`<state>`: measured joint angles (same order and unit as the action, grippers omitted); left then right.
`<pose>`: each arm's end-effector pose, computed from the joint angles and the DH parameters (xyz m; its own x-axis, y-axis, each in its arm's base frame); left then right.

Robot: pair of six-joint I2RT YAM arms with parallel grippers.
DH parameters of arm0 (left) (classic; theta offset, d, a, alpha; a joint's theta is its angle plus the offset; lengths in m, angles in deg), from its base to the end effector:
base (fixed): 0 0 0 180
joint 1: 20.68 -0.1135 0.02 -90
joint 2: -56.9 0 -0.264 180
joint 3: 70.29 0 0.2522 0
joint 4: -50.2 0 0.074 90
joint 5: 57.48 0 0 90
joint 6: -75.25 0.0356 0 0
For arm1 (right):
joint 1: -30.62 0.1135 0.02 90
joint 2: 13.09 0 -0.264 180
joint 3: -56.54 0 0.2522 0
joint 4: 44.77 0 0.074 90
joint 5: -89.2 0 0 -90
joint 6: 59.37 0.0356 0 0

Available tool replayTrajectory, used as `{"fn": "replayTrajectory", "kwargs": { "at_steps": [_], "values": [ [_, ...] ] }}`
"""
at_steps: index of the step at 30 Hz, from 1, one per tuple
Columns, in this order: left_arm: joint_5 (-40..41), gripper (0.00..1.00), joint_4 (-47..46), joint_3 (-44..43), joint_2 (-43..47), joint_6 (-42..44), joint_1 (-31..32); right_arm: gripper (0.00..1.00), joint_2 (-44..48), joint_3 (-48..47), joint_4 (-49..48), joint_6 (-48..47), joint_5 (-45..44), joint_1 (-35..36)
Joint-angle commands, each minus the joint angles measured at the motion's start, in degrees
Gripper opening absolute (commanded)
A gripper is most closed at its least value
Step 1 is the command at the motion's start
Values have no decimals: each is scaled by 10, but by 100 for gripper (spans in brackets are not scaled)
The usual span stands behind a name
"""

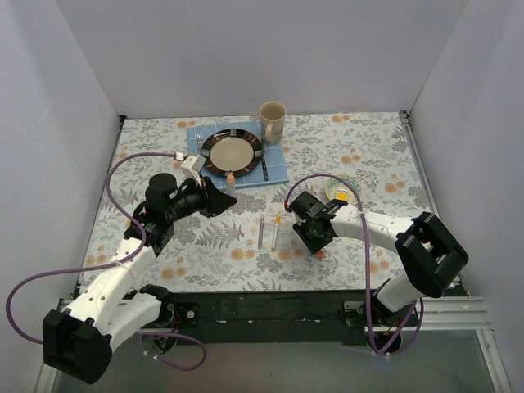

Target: Insert the pens into the pen caps

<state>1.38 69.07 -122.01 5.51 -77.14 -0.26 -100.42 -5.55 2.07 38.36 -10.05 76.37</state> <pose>0.1871 -0.0893 0.2880 -0.8099 -0.5078 -0.2937 0.0873 0.3908 -0.9163 0.1921 0.1890 0.1658 -0.7484 -0.5780 -0.3255 -0.5771 0.8092 -0.1102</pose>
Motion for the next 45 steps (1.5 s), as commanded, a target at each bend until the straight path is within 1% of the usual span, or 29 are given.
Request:
{"fn": "replayTrajectory", "kwargs": {
  "at_steps": [1,2,3,5,6,8,9,10,12,14,16,17,18,20,21,22,23,24,27,34,39,45],
  "values": [
    [-21,0,-26,-62,-28,-14,0,30,-10,-3,-12,8,-19,-6],
    [-24,0,-25,-72,-44,-13,0,27,-11,-3,-15,9,-17,-7],
    [-27,0,-26,-86,-50,-10,0,21,-12,-3,-18,13,-18,-8],
    [-29,0,-31,-90,-67,-2,-1,15,-14,-14,-15,20,-21,-17],
    [-31,0,-31,-85,-71,2,1,11,-13,-20,-13,27,-26,-21],
    [-31,0,-32,-68,-76,4,1,7,1,-39,-9,28,-26,-25],
    [-31,0,-36,-57,-73,4,4,3,8,-47,-8,28,-26,-26],
    [-31,0,-40,-35,-71,5,6,1,15,-60,-5,31,-25,-26],
    [-31,0,-32,-32,-66,8,14,1,30,-101,1,35,-26,-27],
    [-15,0,-32,-29,-63,12,22,1,37,-133,3,45,-21,-28],
    [-12,0,-26,-33,-65,17,27,1,37,-188,-1,55,-12,-27],
    [-13,0,-26,-34,-66,18,29,1,33,-212,-9,69,-9,-27],
    [-15,0,-25,-34,-68,17,32,1,29,-261,-13,79,-8,-27],
    [-23,0,-26,-36,-73,21,36,1,13,-315,-26,112,-7,-27],
    [-23,0,-25,-37,-74,21,38,1,8,-359,-35,127,-3,-28],
    [-23,0,-24,-37,-74,21,38,1,5,-373,-48,145,1,-27],
    [-24,0,-25,-36,-72,22,40,1,3,-381,-63,156,6,-26],
    [-21,0,-25,-36,-71,24,40,1,3,-388,-104,183,11,-24],
    [-12,0,-23,-35,-63,28,45,1,-4,-403,-156,221,12,-22],
    [-10,0,-21,-36,-59,32,51,1,-7,-401,-255,264,12,9],
    [-18,0,-24,-36,-58,32,50,1,-15,-398,-287,274,46,21],
    [-8,0,-25,-34,-46,32,50,1,-20,-396,-275,274,31,40]
  ]
}}
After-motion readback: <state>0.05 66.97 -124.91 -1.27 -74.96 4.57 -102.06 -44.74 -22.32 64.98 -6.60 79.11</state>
